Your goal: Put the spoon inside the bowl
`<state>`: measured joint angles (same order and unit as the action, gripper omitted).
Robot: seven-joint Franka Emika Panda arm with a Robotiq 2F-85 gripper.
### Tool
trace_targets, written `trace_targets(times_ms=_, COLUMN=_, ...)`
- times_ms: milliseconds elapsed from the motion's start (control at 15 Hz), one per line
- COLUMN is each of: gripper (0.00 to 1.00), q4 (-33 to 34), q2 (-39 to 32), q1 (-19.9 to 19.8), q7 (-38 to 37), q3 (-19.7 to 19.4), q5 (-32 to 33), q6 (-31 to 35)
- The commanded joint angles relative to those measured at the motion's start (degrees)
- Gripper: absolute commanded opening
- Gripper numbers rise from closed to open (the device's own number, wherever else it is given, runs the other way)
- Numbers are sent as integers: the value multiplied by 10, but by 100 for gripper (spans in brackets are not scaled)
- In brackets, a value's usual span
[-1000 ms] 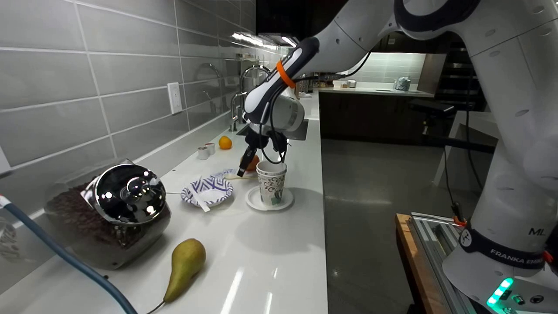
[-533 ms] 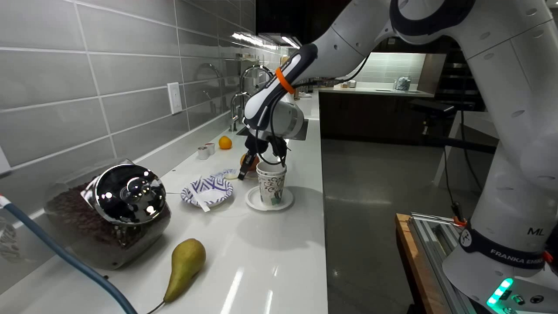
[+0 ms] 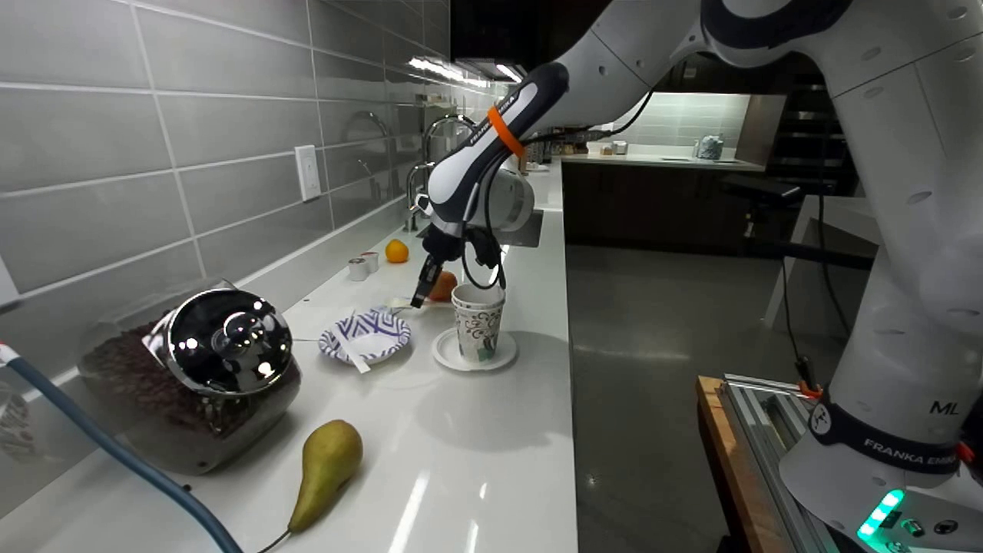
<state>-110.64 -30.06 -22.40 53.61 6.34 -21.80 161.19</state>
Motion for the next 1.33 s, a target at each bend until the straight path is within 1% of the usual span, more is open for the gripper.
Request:
trace_targets(times_ms=0, gripper=4, q4=-47, q2=63, q1=26, q7=-16, q3=-14, q5=70, q6=-9)
trace_targets(times_ms=67, gripper=4, q4=-45, q2=70, q1=24, q7=-5, q3=-7, q5=80, q6=-29)
trace_targets(times_ms=200, gripper=4, q4=-37, q2=80, q1=39, q7=-3, q3=-14, q5=113, q6=-65)
trace_targets(times_ms=333, gripper=4, q4=-19, q2=83, q1=49, q7=7, q3=-14, q5=135, q6=-114)
trace_targets(times_ms=600, gripper=4, q4=37, q2=57, q1=75, q7=10, q3=-26, q5=172, q6=-191)
trace_targets(times_ms=733, gripper=4, q4=59, q2=43, q1=89, q7=5, q3=-34, q5=192, q6=-207)
trace_targets(times_ms=1000, gripper=4, q4=98, q2=14, q1=106, q7=3, q3=-39, q5=213, q6=-231)
trace_targets(times_ms=1267, gripper=4, q4=132, q2=-25, q1=119, q7=0, q3=-42, q5=235, q6=-237)
